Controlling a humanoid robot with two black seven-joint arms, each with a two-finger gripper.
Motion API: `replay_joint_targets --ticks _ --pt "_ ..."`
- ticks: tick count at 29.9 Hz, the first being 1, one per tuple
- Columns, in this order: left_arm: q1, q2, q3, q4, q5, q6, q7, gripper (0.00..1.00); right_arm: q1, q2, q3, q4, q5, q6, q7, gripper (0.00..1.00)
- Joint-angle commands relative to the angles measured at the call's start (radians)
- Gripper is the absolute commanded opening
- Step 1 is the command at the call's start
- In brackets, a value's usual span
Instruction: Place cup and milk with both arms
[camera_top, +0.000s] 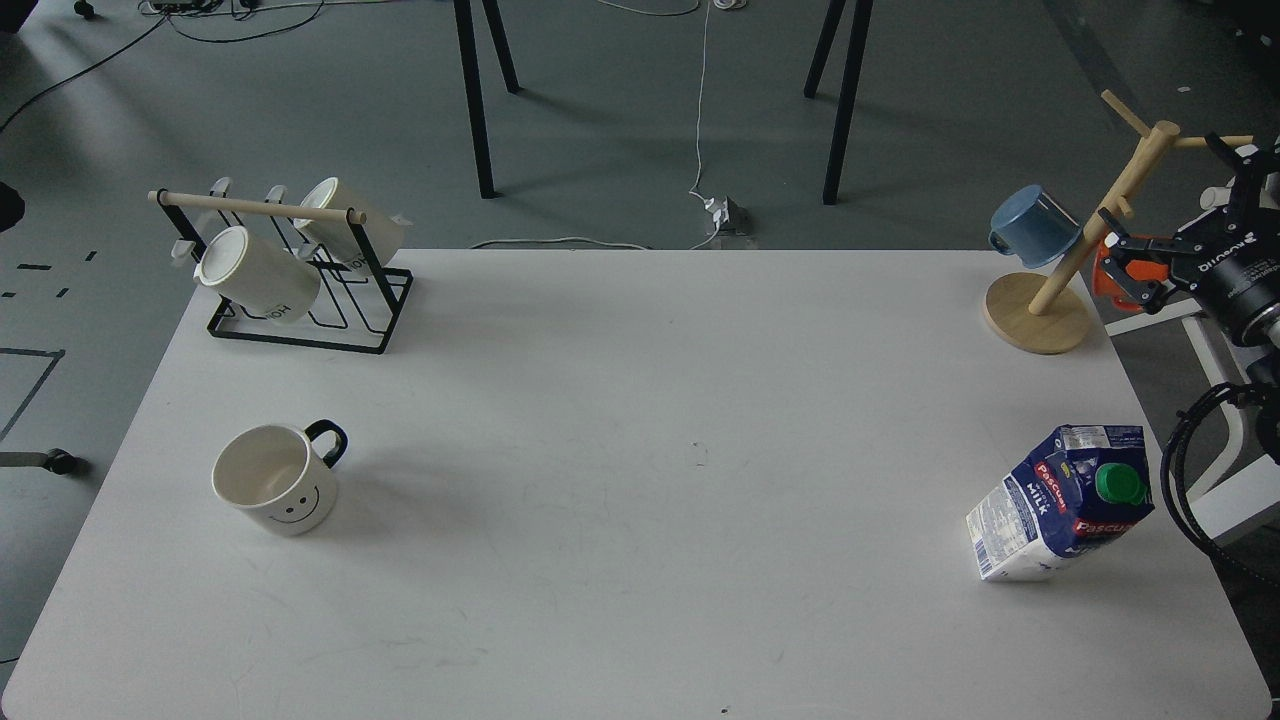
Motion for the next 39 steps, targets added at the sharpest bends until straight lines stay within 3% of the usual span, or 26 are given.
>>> replay_joint_targets --ticks 1,5,7,11,16,18,23,26,39 --pt "-0.046 0.072 0.007 -0.139 0.199 0.001 0.000 1.00 -0.013 -0.003 0.001 -0.002 0.000 0.000 0.000 0.99" --pt "-0.050 0.265 0.004 -0.600 0.527 0.001 0.000 1.00 -0.027 -0.012 0.001 -0.010 0.000 0.000 0.000 0.99" --pt "-0.049 0.351 0.000 -0.806 0.676 0.088 0.000 1.00 -0.030 -0.012 0.001 -0.019 0.000 0.000 0.002 0.99" --pt "-0.036 0.466 0.004 -1.008 0.926 0.190 0.000 1.00 -0.032 -0.012 0.000 -0.022 0.000 0.000 0.002 0.99" --pt "0.106 0.586 0.010 -1.037 1.369 0.493 0.000 1.00 -0.033 -0.011 0.001 -0.028 0.000 0.000 0.002 0.99" --pt "0.166 0.618 0.012 -1.034 1.459 0.572 0.000 1.00 -0.038 -0.011 0.001 -0.034 0.000 0.000 0.002 0.99" --pt "0.345 0.632 0.007 -1.002 1.478 0.629 0.000 1.00 -0.048 -0.011 0.001 -0.037 0.000 0.000 0.003 0.99" --pt "0.404 0.615 0.007 -0.960 1.473 0.704 0.000 1.00 -0.050 -0.011 0.001 -0.039 0.000 0.000 0.003 0.99" --pt "0.467 0.608 0.009 -0.882 1.448 0.782 0.000 1.00 -0.050 -0.005 0.006 -0.065 0.002 0.000 0.003 0.99"
